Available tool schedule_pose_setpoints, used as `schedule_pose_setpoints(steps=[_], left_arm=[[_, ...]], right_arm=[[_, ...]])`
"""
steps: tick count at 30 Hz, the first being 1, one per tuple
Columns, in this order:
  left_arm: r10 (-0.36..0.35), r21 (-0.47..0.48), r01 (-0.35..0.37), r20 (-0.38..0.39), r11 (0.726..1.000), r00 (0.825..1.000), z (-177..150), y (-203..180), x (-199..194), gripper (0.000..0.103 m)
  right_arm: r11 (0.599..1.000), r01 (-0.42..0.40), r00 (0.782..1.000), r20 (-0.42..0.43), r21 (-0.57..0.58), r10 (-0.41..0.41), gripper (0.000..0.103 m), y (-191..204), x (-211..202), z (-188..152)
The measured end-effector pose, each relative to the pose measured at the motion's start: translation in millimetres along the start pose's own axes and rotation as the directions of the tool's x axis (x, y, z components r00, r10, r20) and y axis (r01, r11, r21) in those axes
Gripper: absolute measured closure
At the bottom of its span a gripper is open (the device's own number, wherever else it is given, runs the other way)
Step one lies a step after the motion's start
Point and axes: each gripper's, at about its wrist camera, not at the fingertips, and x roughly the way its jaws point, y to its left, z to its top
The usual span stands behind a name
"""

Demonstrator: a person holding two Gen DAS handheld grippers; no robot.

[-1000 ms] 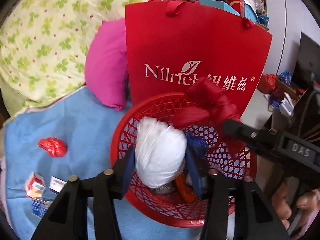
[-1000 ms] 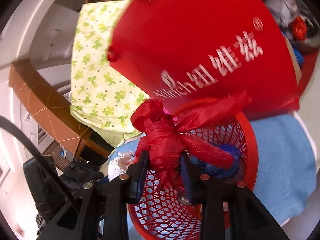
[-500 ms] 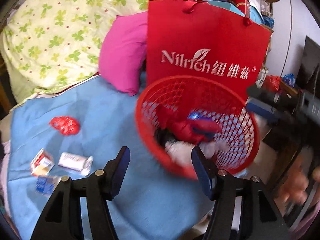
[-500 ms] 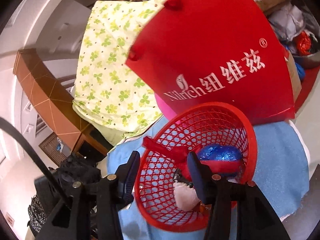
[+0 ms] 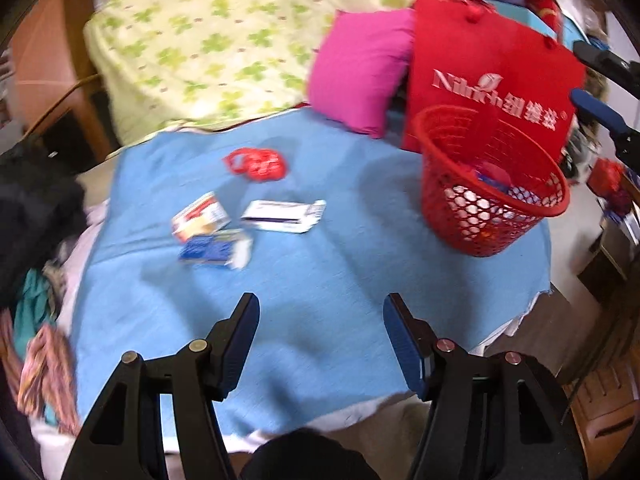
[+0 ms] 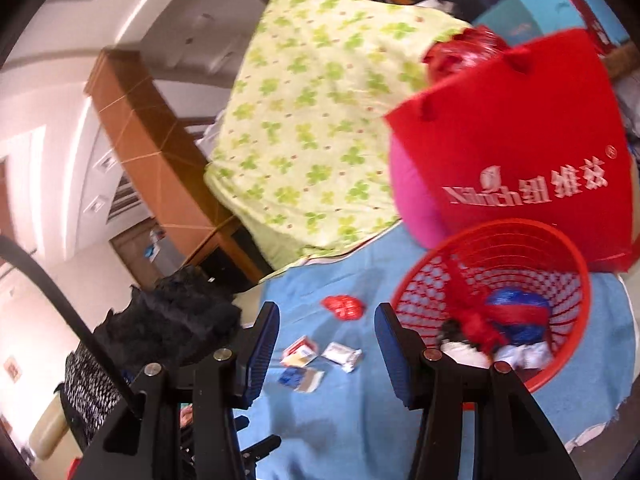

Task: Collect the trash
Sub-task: 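Move both open tools back over the medicine boxes on the blanket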

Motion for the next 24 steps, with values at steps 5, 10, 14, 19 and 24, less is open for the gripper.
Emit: schedule_pose_setpoints(steps=[5, 10, 14, 19, 24], left_arm=[[0.059, -0.051, -0.057, 0.041, 0.997, 0.997, -12, 24, -39, 0.038], [0.115, -0.077, -0.107, 0.105, 0.991, 0.988, -22, 39, -81, 0.035], [0.149, -0.096, -0.136, 0.149, 0.986, 0.978, -26, 52, -100, 0.032], [0.161, -0.168, -0.139, 0.13, 0.976, 0.978, -26, 87, -78, 0.028], [0.184, -0.246, -0.168, 0.041, 0.955, 0.982, -22, 125, -16, 0.028]], right_arm=[[0.997, -0.06, 0.998, -0.01, -0.054, 0.059, 0.049, 41, -9, -10], [0.985, -0.117, 0.993, -0.01, -0.123, 0.117, 0.044, 83, -26, -18], [0.973, -0.155, 0.988, -0.036, -0.171, 0.151, 0.043, 111, -25, -26], [0.964, -0.151, 0.984, -0.128, -0.22, 0.125, 0.043, 126, 16, -45], [0.97, -0.121, 0.966, -0.249, -0.209, 0.066, 0.043, 112, 87, -68]])
